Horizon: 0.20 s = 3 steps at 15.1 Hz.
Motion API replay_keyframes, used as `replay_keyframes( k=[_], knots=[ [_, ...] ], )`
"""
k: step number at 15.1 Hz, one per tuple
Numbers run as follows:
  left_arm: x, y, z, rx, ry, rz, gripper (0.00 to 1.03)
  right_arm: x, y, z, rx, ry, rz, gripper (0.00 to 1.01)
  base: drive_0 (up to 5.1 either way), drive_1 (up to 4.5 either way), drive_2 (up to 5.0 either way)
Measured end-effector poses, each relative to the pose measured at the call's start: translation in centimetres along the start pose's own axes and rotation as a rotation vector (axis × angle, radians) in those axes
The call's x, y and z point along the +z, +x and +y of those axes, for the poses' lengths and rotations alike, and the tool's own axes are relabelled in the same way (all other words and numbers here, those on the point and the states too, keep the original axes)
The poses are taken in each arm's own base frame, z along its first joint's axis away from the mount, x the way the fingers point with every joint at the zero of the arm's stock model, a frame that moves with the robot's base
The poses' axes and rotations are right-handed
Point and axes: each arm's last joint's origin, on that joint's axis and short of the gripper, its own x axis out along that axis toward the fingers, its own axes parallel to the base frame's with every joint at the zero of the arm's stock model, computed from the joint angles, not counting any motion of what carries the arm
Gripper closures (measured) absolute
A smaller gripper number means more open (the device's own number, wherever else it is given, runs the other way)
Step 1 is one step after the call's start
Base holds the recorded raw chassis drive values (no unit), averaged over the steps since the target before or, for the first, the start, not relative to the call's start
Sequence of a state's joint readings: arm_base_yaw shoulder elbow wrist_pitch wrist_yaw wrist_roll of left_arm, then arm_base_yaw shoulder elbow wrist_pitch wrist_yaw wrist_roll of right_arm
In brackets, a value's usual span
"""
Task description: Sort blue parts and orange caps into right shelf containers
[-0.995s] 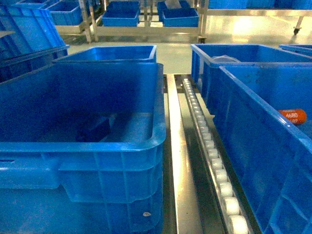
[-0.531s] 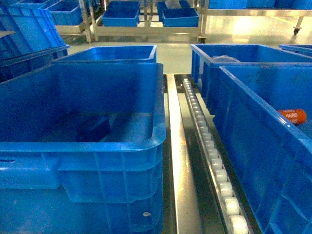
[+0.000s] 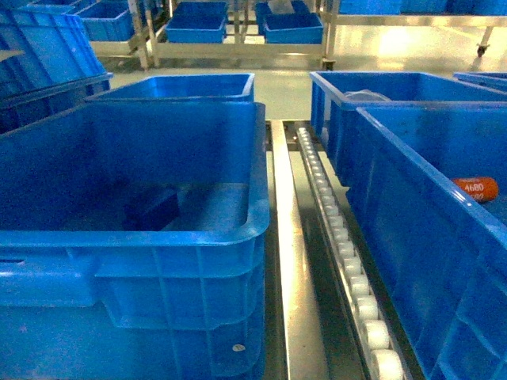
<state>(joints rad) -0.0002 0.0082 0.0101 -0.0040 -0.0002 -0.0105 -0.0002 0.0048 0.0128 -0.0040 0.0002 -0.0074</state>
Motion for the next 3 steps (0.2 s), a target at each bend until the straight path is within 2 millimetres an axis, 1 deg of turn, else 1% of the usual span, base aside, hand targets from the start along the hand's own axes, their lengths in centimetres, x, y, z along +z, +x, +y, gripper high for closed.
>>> replay_keyframes(
  k=[3],
  knots=[
    [0.0, 0.0, 0.0, 0.0, 0.0, 0.0, 0.05, 0.0, 0.0, 0.0, 0.0, 0.0, 0.0, 0.03, 0.0, 0.0, 0.0]
  ],
)
